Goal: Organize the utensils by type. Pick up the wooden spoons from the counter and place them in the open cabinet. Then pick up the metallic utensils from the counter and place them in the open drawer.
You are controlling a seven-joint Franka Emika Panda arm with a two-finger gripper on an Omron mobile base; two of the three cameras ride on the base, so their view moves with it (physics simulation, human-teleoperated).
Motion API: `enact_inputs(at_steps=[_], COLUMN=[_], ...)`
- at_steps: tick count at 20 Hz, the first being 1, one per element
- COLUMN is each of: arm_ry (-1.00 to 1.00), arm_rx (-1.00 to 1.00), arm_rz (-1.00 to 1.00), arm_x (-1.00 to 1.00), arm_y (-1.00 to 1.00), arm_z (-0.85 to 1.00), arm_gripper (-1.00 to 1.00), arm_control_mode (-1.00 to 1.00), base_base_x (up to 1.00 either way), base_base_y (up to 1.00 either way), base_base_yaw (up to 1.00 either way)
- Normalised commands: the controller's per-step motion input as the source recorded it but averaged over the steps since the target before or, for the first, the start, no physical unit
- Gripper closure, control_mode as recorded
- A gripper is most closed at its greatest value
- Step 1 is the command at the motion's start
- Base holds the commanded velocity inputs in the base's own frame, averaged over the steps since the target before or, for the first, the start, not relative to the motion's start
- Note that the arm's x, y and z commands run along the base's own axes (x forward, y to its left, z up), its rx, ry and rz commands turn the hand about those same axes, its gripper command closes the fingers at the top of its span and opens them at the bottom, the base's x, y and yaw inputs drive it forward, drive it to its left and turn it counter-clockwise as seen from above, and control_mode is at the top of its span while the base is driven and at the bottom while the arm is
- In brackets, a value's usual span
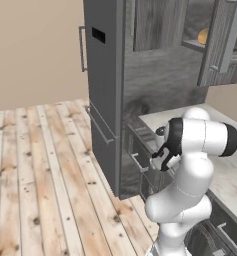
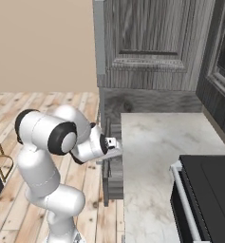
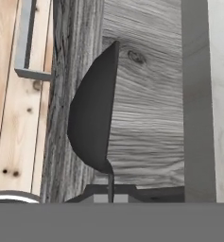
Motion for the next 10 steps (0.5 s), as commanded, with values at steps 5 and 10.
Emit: enact_inputs(at_steps=[5,10], arm_ry=[0.06,0.03], arm_rx=[0.0,0.0], arm_rz=[0.0,0.0], arm_x=[0.0,0.02], arm_y=[-0.03,-0.05], arm_z=[-0.19,-0.16], arm_gripper=[1.0,1.0], arm_control_mode=[-1.0,-1.0], base_base_x=[0.0,0.0], base_base_y=[0.0,0.0], base_base_yaw=[0.0,0.0])
